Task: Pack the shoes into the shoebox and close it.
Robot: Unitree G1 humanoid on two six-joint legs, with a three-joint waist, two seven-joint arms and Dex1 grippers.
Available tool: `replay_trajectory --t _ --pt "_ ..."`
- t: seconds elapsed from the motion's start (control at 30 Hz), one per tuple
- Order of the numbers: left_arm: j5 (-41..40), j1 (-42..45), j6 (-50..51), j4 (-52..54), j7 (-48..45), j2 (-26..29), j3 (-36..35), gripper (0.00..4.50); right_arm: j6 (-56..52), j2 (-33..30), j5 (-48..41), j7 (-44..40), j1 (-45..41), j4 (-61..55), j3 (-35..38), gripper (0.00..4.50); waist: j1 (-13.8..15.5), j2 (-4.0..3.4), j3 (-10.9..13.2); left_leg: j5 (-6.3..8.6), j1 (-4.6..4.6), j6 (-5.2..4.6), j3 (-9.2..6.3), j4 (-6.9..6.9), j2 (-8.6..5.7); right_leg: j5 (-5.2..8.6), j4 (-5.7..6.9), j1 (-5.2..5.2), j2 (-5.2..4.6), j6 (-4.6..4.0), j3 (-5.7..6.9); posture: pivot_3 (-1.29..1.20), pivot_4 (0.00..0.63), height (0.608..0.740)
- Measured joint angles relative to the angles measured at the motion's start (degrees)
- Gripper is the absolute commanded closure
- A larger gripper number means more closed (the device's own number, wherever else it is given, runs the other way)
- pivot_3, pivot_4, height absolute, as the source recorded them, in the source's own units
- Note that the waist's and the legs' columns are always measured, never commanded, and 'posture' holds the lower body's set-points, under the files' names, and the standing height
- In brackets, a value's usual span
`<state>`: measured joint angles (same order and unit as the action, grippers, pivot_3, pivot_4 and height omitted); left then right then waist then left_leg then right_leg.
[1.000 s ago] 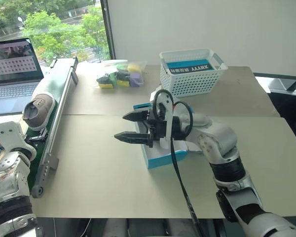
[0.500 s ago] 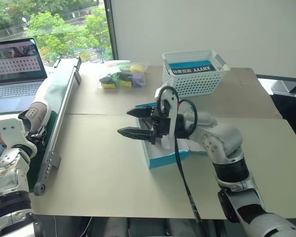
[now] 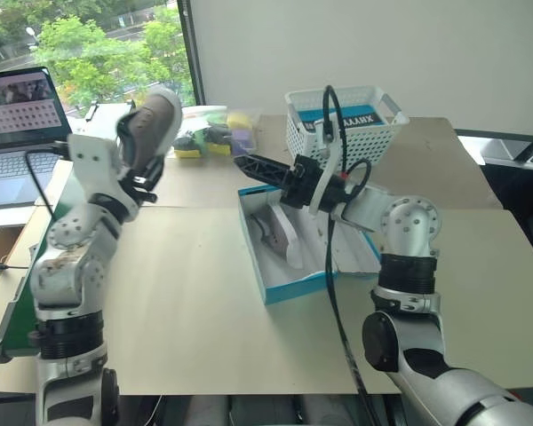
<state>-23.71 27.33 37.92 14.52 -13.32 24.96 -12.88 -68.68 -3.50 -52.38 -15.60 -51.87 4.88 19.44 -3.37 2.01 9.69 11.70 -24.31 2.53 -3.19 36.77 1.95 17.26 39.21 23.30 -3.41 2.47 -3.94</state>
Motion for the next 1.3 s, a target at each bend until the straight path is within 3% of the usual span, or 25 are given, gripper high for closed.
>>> replay_trajectory --t 0.2,0.43,0.57,0.73,0.83,0.87,0.93,1.07,1.17,1.3 --pt "-1.18 2.70 2.44 5.51 0.35 -6.24 8.31 2.26 3.49 2.57 -2.48 9.73 -4.03 6.93 8.09 0.00 0.12 0.00 0.00 0.00 0.04 0.00 0.02 0.02 -0.01 0.00 -0.01 -0.10 -0.01 0.00 0.00 0.00 0.150 0.740" --pt "-1.02 2.40 4.00 6.09 -2.34 -9.47 16.04 2.26 6.31 2.16 -2.97 14.27 -3.90 8.30 10.88 0.00 -0.17 -0.07 0.02 -0.01 0.03 -0.01 0.05 0.02 -0.01 0.00 -0.02 -0.07 0.01 0.00 -0.03 0.00 0.150 0.740" --pt "-0.95 1.88 4.21 6.16 -3.07 -10.67 18.20 2.28 7.68 1.87 -2.88 16.29 -2.41 7.49 10.89 1.06 -0.10 -0.07 0.02 -0.01 0.02 -0.01 0.05 0.04 -0.02 0.00 -0.03 -0.09 0.00 0.00 -0.03 0.00 0.150 0.740" --pt "-1.07 2.63 5.02 6.15 -3.65 -10.60 18.12 2.28 8.27 1.85 -2.99 17.54 -1.02 6.06 10.79 2.76 -0.22 -0.10 0.04 -0.02 0.03 -0.03 0.05 0.04 -0.02 0.00 -0.11 -0.09 0.01 0.00 -0.03 0.00 0.150 0.740" --pt "-1.74 4.13 6.44 5.95 -3.86 -10.38 16.68 1.17 8.76 1.86 -2.98 18.16 -0.99 4.87 10.29 3.79 -0.19 -0.10 0.04 -0.03 0.03 -0.04 0.06 0.05 -0.03 0.00 -0.13 -0.09 0.01 0.00 -0.03 0.00 0.150 0.740" --pt "-2.93 4.35 7.41 5.87 -4.43 -9.93 15.67 0.69 9.00 1.86 -3.00 18.12 -1.00 4.52 10.04 4.09 -0.22 -0.10 0.04 -0.03 0.04 -0.04 0.06 0.05 -0.02 0.00 -0.13 -0.09 0.01 0.00 -0.03 0.00 0.150 0.740" --pt "-4.61 4.48 9.81 5.86 -6.29 -7.37 14.53 0.01 9.18 1.63 -2.85 17.85 -1.00 4.29 8.92 4.24 -0.54 -0.11 0.04 -0.03 0.05 -0.04 0.05 0.04 -0.01 0.00 -0.12 -0.07 0.02 0.00 -0.03 0.00 0.150 0.740" --pt "-8.18 3.25 14.75 6.53 -13.21 2.50 13.28 0.00 9.94 -0.96 -0.59 16.20 -1.33 4.83 5.20 4.25 -0.65 -0.27 0.13 -0.03 0.06 -0.04 0.05 0.04 -0.03 0.01 -0.13 -0.08 0.03 0.01 -0.05 0.00 0.150 0.740" --pt "-9.52 0.65 17.49 5.50 -16.29 10.58 8.22 0.00 9.57 -4.53 -0.78 14.35 -4.40 7.75 5.28 4.25 -0.73 -0.38 0.23 -0.03 0.04 -0.04 0.06 0.04 -0.01 0.01 -0.18 -0.02 0.04 0.01 -0.05 0.00 0.150 0.740" --pt "-9.26 -0.02 17.26 4.93 -17.38 15.44 2.65 0.00 5.57 -9.76 -0.83 7.85 -9.67 9.48 2.61 4.25 -0.56 -0.52 0.31 -0.03 0.07 -0.05 0.06 0.02 -0.01 0.01 -0.26 -0.07 0.04 0.01 -0.04 0.00 0.150 0.740"
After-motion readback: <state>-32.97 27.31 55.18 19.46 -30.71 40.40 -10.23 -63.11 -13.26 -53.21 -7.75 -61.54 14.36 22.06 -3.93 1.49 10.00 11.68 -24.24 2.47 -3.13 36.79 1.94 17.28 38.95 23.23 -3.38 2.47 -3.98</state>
